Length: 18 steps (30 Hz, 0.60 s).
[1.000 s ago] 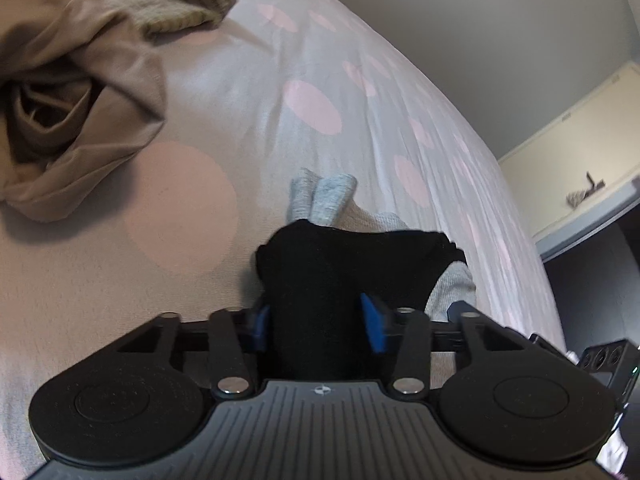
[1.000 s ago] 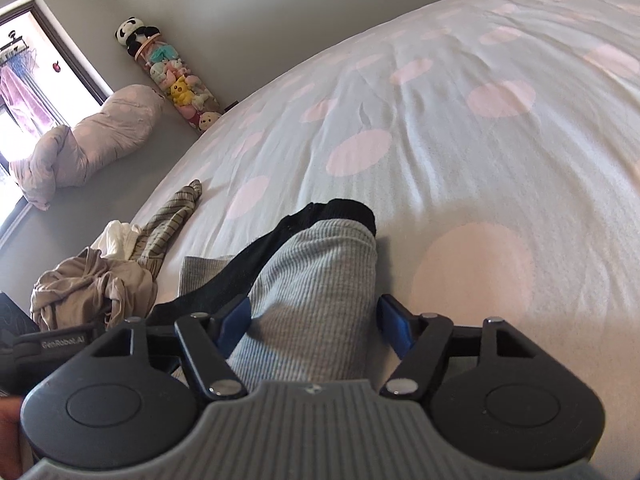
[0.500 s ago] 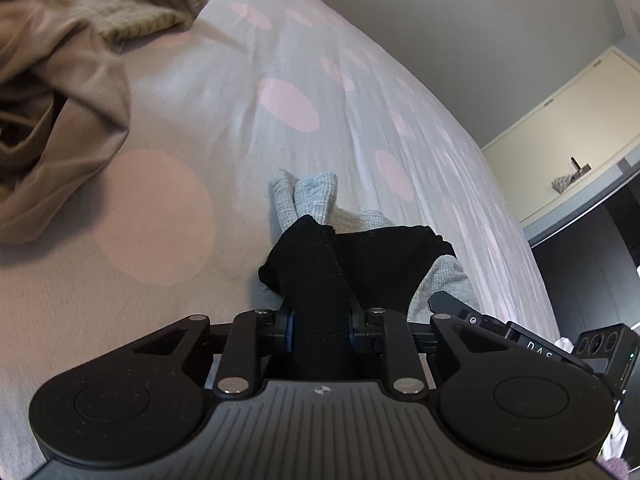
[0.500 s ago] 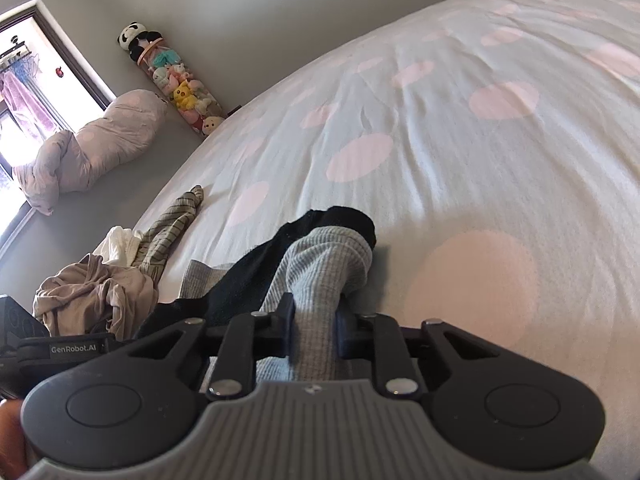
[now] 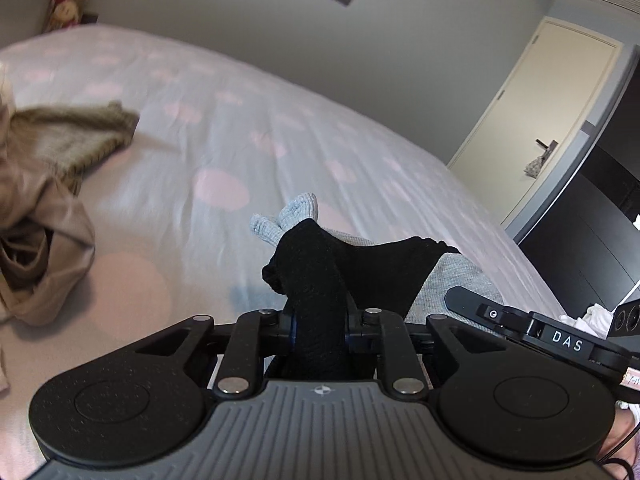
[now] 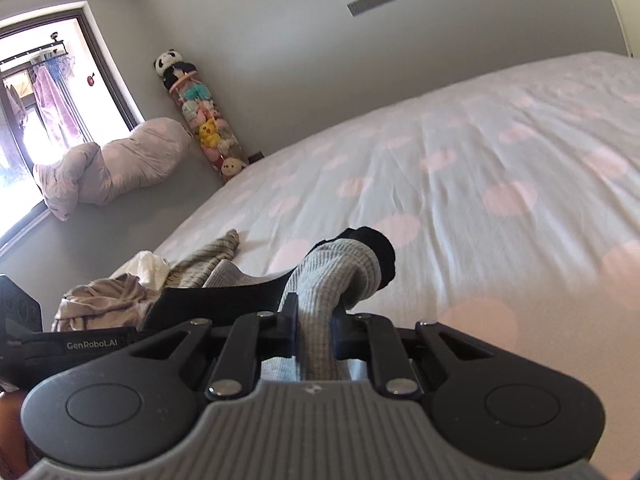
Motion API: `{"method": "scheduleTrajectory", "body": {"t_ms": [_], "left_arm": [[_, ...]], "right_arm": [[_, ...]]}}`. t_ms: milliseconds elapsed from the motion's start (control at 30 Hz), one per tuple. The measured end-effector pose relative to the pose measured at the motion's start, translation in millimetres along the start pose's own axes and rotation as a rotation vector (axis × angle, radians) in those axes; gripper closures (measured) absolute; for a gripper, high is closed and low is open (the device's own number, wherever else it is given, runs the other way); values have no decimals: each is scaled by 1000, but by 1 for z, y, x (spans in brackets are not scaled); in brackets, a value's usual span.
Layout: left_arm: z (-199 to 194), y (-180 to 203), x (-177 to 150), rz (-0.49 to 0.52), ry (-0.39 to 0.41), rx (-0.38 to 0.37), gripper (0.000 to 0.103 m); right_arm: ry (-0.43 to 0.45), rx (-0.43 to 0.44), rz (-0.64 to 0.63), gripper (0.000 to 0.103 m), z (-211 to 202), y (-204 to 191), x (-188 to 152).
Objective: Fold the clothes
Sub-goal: 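Lift the folded shirt with both grippers and carry it toward the clothes stack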
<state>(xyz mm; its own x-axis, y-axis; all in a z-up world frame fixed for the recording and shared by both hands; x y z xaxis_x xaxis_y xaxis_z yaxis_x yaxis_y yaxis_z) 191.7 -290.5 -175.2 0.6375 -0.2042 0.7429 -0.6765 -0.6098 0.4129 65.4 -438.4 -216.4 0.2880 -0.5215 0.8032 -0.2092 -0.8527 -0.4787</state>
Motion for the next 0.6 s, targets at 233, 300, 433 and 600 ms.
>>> {"method": "scheduleTrajectory", "body": {"t_ms": [233, 300, 433, 600], "left_arm": [[-54, 75, 22, 109, 157, -57, 87], [-65, 102, 28, 129, 190, -82, 87], [-81, 166, 38, 174, 230, -157, 87], [-92, 254, 43, 218, 246, -268, 87]], "right_arm": [[147, -5, -91, 87, -77, -24, 32], [200, -13, -101, 87, -106, -25, 46], [292, -40, -131, 88, -168, -19, 73], [384, -97, -179, 88, -254, 2, 106]]}}
Point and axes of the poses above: each gripper's, at about its wrist camera, not at the fingertips, and z roughly the way its jaws point, y to its right, x to its top, the point moved 8 cm from there along z, roughly the way its jaws point, and after that the axes turned 3 degrees about x, right-handed, at the moved point
